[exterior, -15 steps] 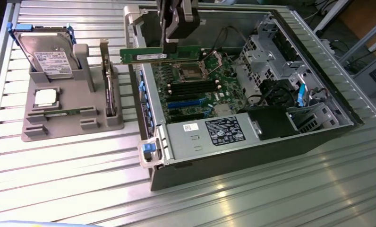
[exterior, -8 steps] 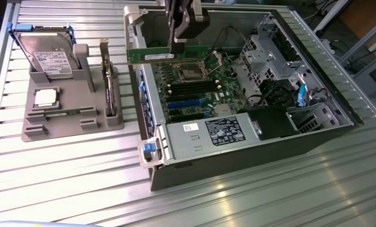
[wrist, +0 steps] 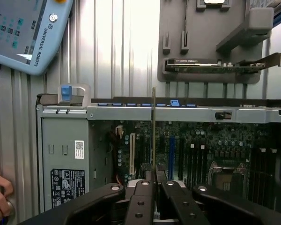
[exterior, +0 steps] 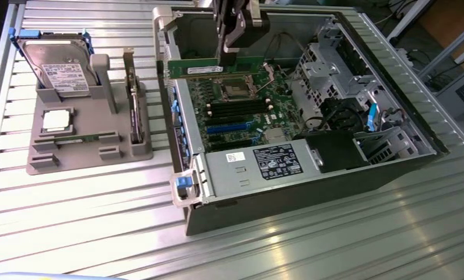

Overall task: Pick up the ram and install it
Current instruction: 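Pick up the ram and move it above insertion slot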

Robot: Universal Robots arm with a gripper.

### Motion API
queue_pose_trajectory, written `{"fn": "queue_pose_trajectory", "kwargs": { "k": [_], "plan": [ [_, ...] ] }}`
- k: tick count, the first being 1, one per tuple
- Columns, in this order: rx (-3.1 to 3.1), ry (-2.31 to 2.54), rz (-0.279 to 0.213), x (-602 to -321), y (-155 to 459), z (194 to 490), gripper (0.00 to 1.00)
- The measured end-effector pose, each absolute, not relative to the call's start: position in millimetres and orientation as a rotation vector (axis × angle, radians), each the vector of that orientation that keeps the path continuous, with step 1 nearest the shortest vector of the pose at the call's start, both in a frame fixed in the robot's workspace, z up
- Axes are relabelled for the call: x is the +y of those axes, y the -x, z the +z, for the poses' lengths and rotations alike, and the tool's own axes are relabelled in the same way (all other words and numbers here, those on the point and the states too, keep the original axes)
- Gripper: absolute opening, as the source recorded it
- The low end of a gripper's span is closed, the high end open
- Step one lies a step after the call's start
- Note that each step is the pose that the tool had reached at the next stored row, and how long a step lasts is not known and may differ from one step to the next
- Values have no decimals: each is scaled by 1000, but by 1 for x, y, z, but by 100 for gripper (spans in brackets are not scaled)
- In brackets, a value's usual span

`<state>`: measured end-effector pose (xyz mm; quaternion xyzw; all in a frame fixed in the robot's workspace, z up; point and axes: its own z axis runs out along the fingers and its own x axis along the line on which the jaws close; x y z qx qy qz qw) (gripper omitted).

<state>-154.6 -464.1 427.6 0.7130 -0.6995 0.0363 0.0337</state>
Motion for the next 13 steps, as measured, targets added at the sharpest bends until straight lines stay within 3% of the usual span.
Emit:
{"fn": "queue_pose_trajectory", "kwargs": {
  "k": [13],
  "plan": [
    [-2147,-2189,120,-464,137,428,12]
  ]
}}
